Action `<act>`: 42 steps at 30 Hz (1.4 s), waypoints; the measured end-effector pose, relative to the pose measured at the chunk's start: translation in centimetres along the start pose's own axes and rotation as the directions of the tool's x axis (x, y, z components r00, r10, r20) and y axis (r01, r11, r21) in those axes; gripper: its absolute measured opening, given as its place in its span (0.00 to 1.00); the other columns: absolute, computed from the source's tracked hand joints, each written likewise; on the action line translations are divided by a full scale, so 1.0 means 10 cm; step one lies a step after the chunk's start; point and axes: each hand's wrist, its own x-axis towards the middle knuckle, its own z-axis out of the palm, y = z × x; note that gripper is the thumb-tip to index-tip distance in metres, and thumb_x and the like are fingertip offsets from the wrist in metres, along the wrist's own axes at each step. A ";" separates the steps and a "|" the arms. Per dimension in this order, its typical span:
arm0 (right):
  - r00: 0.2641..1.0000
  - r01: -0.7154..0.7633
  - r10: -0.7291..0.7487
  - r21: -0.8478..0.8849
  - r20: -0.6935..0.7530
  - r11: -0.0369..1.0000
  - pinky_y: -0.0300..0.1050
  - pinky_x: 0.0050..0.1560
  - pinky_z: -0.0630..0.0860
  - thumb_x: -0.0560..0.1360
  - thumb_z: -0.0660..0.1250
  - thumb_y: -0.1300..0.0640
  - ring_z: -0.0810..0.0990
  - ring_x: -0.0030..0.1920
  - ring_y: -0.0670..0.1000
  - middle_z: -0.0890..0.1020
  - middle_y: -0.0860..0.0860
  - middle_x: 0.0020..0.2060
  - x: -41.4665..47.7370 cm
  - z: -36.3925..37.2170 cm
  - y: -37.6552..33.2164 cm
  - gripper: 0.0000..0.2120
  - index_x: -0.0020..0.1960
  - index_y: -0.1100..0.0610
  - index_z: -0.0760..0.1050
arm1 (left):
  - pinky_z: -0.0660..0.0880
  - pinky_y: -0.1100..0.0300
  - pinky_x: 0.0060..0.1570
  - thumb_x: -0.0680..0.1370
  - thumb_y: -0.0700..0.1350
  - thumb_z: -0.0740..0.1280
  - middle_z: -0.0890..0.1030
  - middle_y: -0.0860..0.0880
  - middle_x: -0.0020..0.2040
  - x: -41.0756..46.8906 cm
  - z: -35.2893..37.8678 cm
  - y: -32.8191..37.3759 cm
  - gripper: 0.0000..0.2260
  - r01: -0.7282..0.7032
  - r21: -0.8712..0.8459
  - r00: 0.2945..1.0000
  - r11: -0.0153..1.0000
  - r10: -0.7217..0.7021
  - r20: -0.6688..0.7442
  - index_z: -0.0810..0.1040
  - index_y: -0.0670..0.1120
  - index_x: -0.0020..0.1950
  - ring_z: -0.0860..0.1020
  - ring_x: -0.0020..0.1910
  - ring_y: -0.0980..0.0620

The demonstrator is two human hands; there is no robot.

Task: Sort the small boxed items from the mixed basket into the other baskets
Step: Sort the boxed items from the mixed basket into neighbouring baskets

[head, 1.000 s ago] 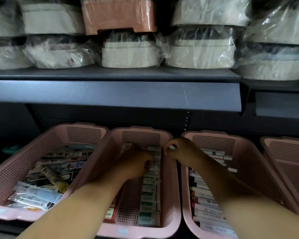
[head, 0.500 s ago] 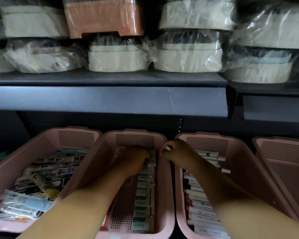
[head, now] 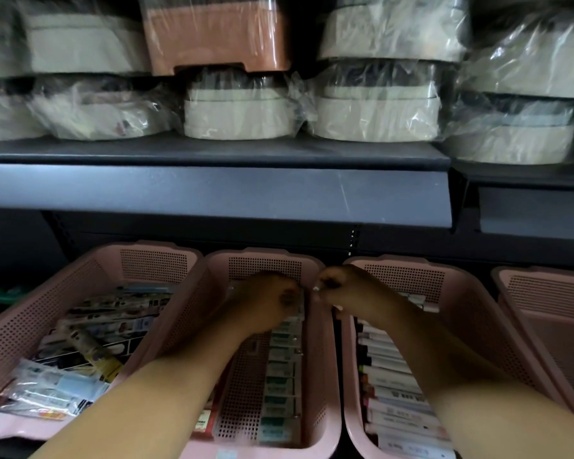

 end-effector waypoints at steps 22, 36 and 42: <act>0.992 0.094 -0.066 0.263 -0.112 0.960 0.36 0.37 0.78 0.78 0.69 0.59 0.83 0.37 0.45 0.85 0.54 0.42 -0.08 0.07 -0.29 0.05 0.54 0.59 0.79 | 0.82 0.52 0.50 0.79 0.48 0.75 0.88 0.51 0.45 -0.19 -0.23 0.32 0.05 0.137 -0.771 0.959 0.622 -0.279 -0.054 0.83 0.52 0.53 0.86 0.44 0.53; 0.997 0.068 -0.070 -0.074 -0.037 0.995 0.41 0.40 0.74 0.77 0.71 0.56 0.79 0.38 0.46 0.82 0.49 0.40 0.04 0.15 -0.20 0.03 0.49 0.56 0.82 | 0.75 0.63 0.47 0.78 0.56 0.73 0.81 0.61 0.48 -0.36 -0.29 0.18 0.07 -0.047 0.010 0.993 0.999 0.048 -0.111 0.82 0.60 0.55 0.78 0.47 0.67; 0.989 -0.014 0.003 -0.071 -0.151 0.997 0.42 0.41 0.74 0.79 0.67 0.53 0.79 0.39 0.46 0.80 0.46 0.39 0.05 0.17 -0.02 0.05 0.52 0.52 0.80 | 0.76 0.56 0.59 0.79 0.55 0.71 0.81 0.58 0.55 -0.34 -0.14 0.10 0.09 0.036 0.162 0.998 0.986 -0.044 0.050 0.84 0.57 0.58 0.78 0.55 0.57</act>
